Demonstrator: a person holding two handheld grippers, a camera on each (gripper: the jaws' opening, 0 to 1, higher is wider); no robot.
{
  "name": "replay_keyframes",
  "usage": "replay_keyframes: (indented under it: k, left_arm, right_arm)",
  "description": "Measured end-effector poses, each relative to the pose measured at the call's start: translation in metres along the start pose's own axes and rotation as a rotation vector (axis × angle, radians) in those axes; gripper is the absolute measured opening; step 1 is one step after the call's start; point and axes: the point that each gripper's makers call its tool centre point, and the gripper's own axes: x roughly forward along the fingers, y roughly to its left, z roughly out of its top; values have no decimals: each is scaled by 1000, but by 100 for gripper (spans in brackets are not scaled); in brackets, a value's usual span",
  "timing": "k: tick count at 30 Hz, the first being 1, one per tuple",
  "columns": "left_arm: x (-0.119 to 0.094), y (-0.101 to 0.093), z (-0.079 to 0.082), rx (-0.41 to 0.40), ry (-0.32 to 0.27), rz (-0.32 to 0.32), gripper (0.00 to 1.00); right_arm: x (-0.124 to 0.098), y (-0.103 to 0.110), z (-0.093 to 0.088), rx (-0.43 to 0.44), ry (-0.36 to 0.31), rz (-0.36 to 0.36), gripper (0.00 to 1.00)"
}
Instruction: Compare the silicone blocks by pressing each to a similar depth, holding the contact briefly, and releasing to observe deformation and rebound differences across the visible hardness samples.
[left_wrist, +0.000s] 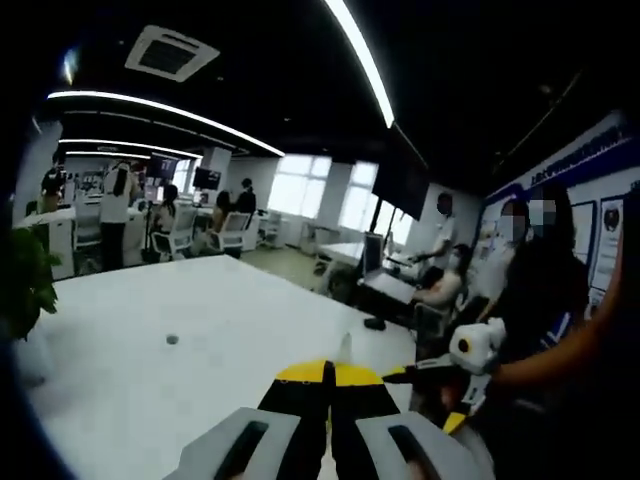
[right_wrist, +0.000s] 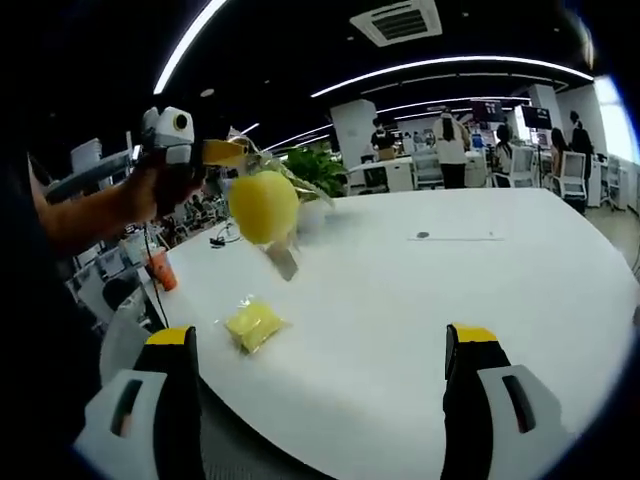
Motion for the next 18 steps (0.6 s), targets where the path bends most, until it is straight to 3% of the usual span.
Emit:
replay_keyframes:
  k: [8, 13, 18]
  left_arm:
    - [-4, -11, 1, 5, 5, -31, 0]
    - [-7, -19, -2, 18, 16, -32, 0]
    - [-5, -23, -2, 11, 22, -39, 0]
  right_arm:
    - [3, 3, 18, 2, -38, 31, 96]
    - [14, 23, 46, 3, -123, 181, 96]
    - [27, 35, 61, -45, -140, 252, 96]
